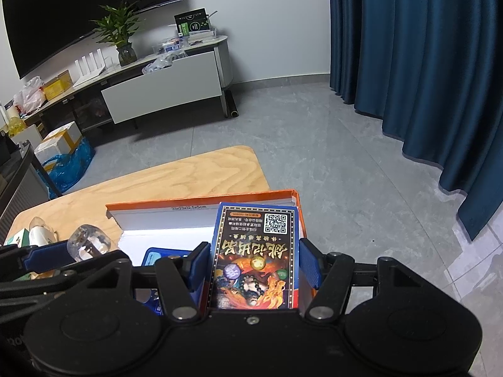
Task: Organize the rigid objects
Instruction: 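Lower the glass bottle into the box and open the left gripper while the right releases the card box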
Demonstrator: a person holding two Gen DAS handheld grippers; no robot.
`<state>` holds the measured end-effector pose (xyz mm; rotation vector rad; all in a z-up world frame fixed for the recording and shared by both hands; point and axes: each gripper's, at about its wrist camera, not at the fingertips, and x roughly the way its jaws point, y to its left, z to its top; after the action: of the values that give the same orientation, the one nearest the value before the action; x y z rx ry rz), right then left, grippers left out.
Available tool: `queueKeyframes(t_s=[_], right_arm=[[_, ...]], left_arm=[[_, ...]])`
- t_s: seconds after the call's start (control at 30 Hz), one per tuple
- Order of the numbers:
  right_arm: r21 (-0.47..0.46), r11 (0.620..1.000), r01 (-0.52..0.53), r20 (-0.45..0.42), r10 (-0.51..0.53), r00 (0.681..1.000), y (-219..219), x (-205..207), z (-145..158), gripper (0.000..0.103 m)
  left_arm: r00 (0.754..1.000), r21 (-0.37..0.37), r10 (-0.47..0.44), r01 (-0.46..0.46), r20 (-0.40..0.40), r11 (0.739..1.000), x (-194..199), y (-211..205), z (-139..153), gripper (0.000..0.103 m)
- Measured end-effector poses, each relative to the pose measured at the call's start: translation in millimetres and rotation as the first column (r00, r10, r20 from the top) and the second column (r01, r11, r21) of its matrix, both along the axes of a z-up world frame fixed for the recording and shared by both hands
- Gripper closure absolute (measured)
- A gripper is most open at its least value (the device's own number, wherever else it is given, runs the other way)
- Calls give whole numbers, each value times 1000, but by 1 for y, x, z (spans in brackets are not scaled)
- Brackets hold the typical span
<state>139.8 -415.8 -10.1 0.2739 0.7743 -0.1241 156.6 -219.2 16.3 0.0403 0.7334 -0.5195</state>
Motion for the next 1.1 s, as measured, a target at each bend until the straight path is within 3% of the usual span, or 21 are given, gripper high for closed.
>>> queueKeyframes(t_s=[0.3,0.8,0.9,1.1], right_arm=[[57,998,25,17,-26,1000,-7,3,-5,28],[-19,998,64,100,-62,993,-12,-24,25,26],[-48,997,64,119,-58,991,-8,-31,32,24],[-29,998,59,143,-55,988,0,-42,44,24]], left_arm=[[1000,4,-15,15,-5,1000,0,-4,-3,52],[995,-15,-87,87,-50,996,0,-29,-10,51],[996,-30,-83,82,-28,996,-4,-25,-4,38],[999,-14,-49,49,5,999,-14,-13,12,37]])
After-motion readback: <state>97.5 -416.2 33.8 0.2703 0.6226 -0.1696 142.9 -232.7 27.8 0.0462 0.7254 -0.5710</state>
